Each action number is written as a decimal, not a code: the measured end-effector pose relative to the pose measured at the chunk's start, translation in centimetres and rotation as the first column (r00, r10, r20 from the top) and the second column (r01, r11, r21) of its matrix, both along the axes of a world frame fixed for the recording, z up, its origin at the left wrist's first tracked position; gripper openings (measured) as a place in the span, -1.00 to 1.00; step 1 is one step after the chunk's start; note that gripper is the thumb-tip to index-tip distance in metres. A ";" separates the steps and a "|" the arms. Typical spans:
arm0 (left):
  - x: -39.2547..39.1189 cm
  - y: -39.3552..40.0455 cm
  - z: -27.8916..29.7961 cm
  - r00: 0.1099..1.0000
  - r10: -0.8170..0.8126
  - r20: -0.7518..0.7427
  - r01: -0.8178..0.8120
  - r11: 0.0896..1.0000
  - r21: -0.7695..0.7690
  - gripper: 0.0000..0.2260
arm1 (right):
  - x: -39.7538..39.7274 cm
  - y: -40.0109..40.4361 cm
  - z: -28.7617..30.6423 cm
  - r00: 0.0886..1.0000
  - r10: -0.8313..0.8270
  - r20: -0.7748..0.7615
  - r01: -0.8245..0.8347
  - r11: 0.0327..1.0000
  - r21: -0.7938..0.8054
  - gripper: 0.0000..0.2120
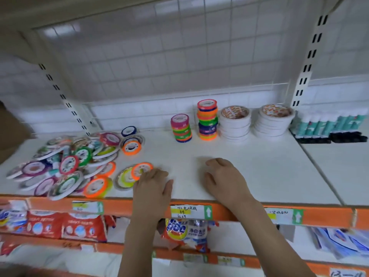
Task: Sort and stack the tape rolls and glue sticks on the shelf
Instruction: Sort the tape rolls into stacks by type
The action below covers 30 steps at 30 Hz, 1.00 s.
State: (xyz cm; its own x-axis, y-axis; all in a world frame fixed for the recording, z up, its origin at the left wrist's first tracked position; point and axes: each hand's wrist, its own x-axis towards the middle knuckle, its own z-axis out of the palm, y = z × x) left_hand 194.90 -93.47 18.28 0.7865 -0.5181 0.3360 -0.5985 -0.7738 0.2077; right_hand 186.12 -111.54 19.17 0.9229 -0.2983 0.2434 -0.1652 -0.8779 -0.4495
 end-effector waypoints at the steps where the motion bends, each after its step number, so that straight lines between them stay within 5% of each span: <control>1: 0.2 0.6 -0.3 1.000 0.008 -0.008 -0.008 1.000 -0.016 -0.61 | 0.3 0.7 -0.1 1.000 0.025 -0.006 -0.025 1.000 -0.002 -0.69; 20: 4.6 6.7 1.1 0.988 0.129 -0.086 -0.143 0.971 -0.190 -0.66 | 8.8 7.3 -0.9 0.950 0.313 0.003 -0.313 0.950 -0.007 -0.65; 24: 7.6 8.9 1.1 0.996 0.075 -0.048 -0.082 0.982 -0.171 -0.59 | 10.5 9.5 -0.9 0.949 0.315 0.019 -0.315 0.949 -0.028 -0.65; 30: 11.9 12.2 2.0 0.999 -0.018 -0.050 0.007 0.973 -0.231 -0.76 | 12.7 13.1 -1.1 0.976 0.214 -0.033 -0.215 0.977 -0.001 -0.66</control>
State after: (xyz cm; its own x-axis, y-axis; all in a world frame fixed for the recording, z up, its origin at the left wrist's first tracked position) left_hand 206.76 -81.32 20.33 0.7997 -0.4414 0.4070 -0.5918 -0.6941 0.4099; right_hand 198.82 -98.40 18.05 0.9728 -0.0914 0.2129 0.0126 -0.8966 -0.4426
